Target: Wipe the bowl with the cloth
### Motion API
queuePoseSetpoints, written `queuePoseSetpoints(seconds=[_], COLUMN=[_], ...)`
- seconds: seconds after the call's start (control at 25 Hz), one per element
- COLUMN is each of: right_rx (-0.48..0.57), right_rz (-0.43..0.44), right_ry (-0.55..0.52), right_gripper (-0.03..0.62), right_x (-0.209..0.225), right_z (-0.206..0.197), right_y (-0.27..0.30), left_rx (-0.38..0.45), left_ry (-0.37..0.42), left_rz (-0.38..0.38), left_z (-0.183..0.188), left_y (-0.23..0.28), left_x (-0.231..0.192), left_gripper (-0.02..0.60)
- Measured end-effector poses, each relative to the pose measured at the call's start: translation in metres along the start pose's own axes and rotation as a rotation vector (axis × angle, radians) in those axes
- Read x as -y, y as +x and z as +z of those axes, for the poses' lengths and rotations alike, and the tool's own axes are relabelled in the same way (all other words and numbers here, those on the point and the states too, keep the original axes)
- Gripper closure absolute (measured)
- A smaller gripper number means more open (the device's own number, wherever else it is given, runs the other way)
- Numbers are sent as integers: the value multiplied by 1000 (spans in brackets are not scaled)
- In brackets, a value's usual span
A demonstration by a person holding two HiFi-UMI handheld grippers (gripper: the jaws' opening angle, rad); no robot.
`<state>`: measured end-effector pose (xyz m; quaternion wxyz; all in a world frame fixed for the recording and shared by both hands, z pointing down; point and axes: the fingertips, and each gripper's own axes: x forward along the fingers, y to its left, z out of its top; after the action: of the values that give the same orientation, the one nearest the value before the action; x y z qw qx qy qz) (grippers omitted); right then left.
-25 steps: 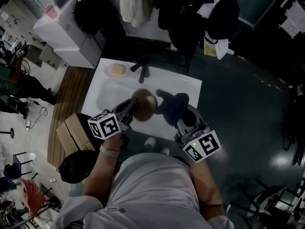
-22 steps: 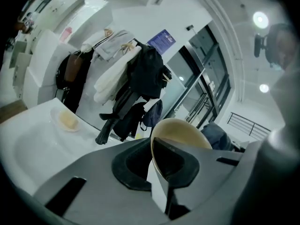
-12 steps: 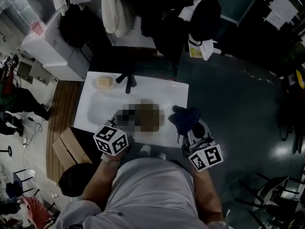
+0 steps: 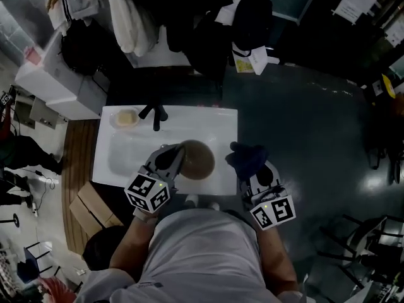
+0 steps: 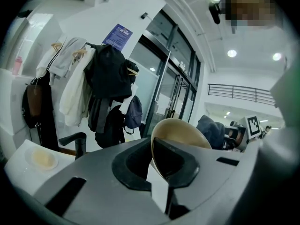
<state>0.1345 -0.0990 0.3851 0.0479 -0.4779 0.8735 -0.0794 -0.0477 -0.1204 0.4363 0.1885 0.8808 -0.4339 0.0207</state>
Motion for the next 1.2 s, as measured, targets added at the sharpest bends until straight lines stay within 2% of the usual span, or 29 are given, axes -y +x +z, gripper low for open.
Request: queuePoseSetpoints(seconds=[0.2, 1.2], right_rx=[6, -24], right_rz=[-30, -21], right_ry=[-33, -50], right_gripper=[549, 549], right_x=[7, -6], right_z=[3, -6], right_y=[-2, -11], left_rx=[-18, -38], left_ry=[39, 3], left_rz=[9, 39], left_z=[-2, -14], left_y=[5, -9], left_x=[1, 5], left_gripper=[560, 560])
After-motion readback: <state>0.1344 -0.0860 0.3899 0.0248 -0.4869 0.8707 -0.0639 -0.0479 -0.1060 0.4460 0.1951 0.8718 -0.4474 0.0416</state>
